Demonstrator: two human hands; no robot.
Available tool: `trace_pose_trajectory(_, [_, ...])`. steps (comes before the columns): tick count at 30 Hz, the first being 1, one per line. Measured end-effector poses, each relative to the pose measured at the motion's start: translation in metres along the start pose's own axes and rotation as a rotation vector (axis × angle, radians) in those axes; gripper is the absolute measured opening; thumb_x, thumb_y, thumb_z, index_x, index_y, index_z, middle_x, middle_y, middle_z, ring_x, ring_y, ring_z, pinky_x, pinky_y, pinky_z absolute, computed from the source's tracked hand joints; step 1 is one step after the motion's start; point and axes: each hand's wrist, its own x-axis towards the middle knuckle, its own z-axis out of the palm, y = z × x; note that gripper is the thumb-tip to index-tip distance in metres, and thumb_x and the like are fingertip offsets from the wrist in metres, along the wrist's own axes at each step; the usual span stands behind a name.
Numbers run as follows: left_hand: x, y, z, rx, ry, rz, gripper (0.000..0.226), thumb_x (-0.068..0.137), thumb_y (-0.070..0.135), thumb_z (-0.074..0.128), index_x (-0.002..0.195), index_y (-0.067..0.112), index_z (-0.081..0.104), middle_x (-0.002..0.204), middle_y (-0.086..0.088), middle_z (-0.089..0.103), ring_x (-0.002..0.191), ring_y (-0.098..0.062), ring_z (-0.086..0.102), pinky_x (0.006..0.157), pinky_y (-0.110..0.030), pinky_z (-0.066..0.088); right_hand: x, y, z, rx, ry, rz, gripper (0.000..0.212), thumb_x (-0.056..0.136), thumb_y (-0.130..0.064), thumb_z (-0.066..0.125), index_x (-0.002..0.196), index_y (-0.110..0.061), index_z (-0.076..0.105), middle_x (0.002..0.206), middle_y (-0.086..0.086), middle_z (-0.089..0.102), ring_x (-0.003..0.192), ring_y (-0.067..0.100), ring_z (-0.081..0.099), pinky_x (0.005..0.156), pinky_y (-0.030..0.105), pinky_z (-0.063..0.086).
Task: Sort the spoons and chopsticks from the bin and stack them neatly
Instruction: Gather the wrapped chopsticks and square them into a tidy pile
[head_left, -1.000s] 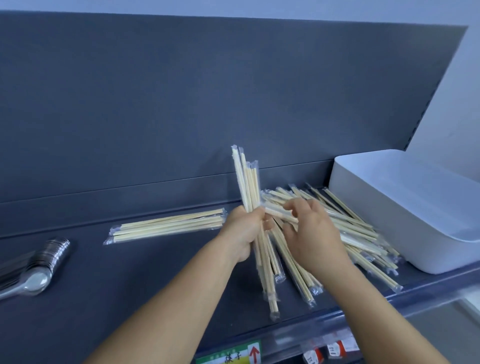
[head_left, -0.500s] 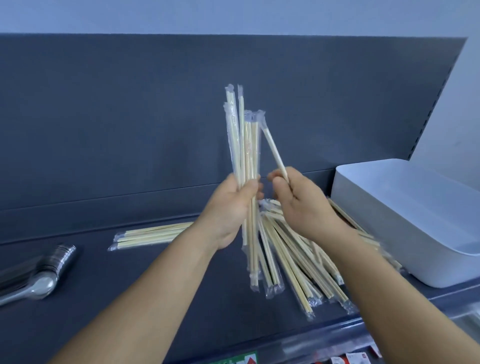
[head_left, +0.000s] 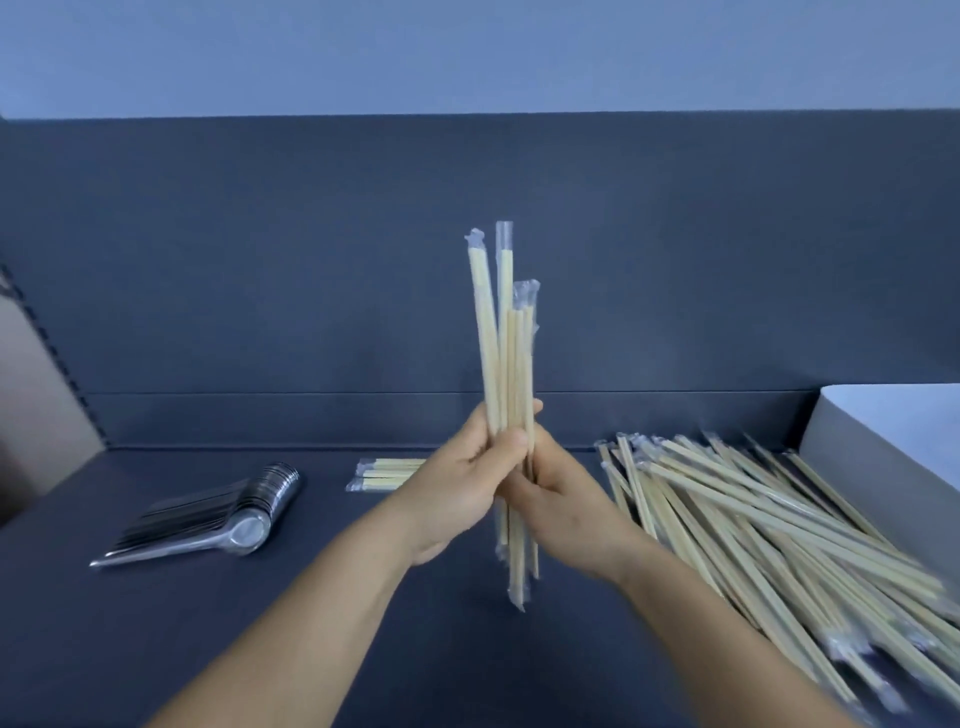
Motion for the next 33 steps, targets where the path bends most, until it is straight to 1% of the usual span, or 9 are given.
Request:
trace_pose_trajectory(4, [0.001, 0.024, -0.018, 0.007, 0.003, 0.120, 0.043, 0.082, 0.024, 0.064, 0.123, 0.024, 0.051, 0.114, 0.014, 0.067, 0.105, -0.003, 0.061, 0.076, -0.019, 0.053, 0.007, -0.001, 0.002, 0.007, -0.058, 0.059, 0.031, 0.095, -0.016, 0.052, 0.126, -0.015, 0.051, 0.114, -0.003, 0.065, 0.113, 0.009, 0.059, 0.098, 0.030, 0.047])
trace_pose_trajectory(9, [0.000, 0.019, -0.017, 0.016, 0.099, 0.121, 0.018, 0.076, 0.014, 0.077, 0.090, 0.015, 0.066, 0.082, -0.006, 0.071, 0.083, -0.019, 0.069, 0.076, -0.028, 0.055, -0.003, 0.013, 0.011, 0.018, -0.054, 0.229, 0.019, 0.084, -0.016, 0.066, 0.103, -0.014, 0.063, 0.092, -0.001, 0.069, 0.092, 0.012, 0.064, 0.083, 0.027, 0.052])
trace_pose_trajectory(12, [0.000, 0.015, -0.014, 0.000, 0.096, 0.152, 0.017, 0.076, 0.013, 0.076, 0.084, 0.004, 0.066, 0.079, -0.015, 0.071, 0.076, -0.023, 0.070, 0.071, -0.030, 0.056, -0.007, 0.019, 0.016, 0.053, -0.052, 0.268, 0.009, 0.087, -0.012, 0.065, 0.096, -0.014, 0.067, 0.086, -0.007, 0.069, 0.088, 0.008, 0.065, 0.078, 0.018, 0.050])
trace_pose_trajectory(16, [0.000, 0.021, -0.015, -0.079, 0.026, 0.156, 0.027, 0.070, 0.028, 0.078, 0.087, 0.010, 0.067, 0.083, -0.013, 0.073, 0.081, -0.025, 0.072, 0.069, -0.032, 0.057, -0.008, 0.017, 0.016, 0.218, -0.088, 0.230, 0.014, 0.092, -0.005, 0.057, 0.104, -0.002, 0.064, 0.095, 0.000, 0.071, 0.097, 0.010, 0.067, 0.082, 0.016, 0.049])
trace_pose_trajectory(20, [-0.001, 0.014, -0.014, 0.045, 0.121, 0.201, 0.024, 0.082, 0.021, 0.072, 0.084, -0.003, 0.066, 0.074, -0.007, 0.073, 0.069, -0.019, 0.072, 0.060, -0.023, 0.054, -0.012, 0.024, 0.022, 0.268, -0.049, 0.271, 0.018, 0.091, -0.004, 0.058, 0.104, -0.011, 0.067, 0.104, 0.001, 0.072, 0.104, 0.011, 0.065, 0.084, 0.016, 0.049])
trace_pose_trajectory(26, [-0.003, 0.016, -0.020, 0.038, 0.191, 0.207, 0.024, 0.080, 0.026, 0.074, 0.087, 0.004, 0.068, 0.080, -0.007, 0.074, 0.076, -0.021, 0.073, 0.063, -0.028, 0.057, -0.009, 0.024, 0.026, 0.194, -0.032, 0.220, 0.011, 0.093, -0.004, 0.054, 0.098, -0.005, 0.064, 0.088, 0.002, 0.069, 0.087, 0.008, 0.065, 0.079, 0.019, 0.049])
trace_pose_trajectory(28, [-0.003, 0.024, -0.030, 0.009, 0.220, 0.206, 0.029, 0.076, 0.026, 0.075, 0.100, 0.012, 0.066, 0.092, -0.008, 0.074, 0.088, -0.022, 0.071, 0.077, -0.036, 0.058, -0.003, 0.022, 0.021, 0.089, 0.070, 0.230, 0.009, 0.091, -0.006, 0.058, 0.092, -0.010, 0.066, 0.080, 0.002, 0.070, 0.079, 0.008, 0.063, 0.076, 0.024, 0.052])
trace_pose_trajectory(30, [-0.004, 0.030, -0.046, 0.072, 0.315, 0.266, 0.056, 0.076, 0.025, 0.078, 0.125, 0.018, 0.052, 0.115, 0.002, 0.066, 0.109, -0.013, 0.063, 0.094, -0.026, 0.050, 0.003, 0.021, 0.010, -0.242, 0.189, 0.228, 0.005, 0.088, -0.013, 0.062, 0.085, -0.017, 0.064, 0.074, 0.005, 0.067, 0.072, 0.013, 0.059, 0.072, 0.032, 0.049])
trace_pose_trajectory(33, [-0.013, 0.030, -0.069, 0.706, 0.490, 0.408, 0.078, 0.076, 0.043, 0.071, 0.142, 0.031, 0.031, 0.139, 0.018, 0.042, 0.131, 0.001, 0.033, 0.106, -0.009, 0.021, 0.011, 0.025, 0.001, -0.858, 0.146, 0.260, 0.005, 0.090, -0.022, 0.055, 0.094, -0.025, 0.056, 0.081, 0.000, 0.064, 0.079, 0.023, 0.060, 0.063, 0.031, 0.038])
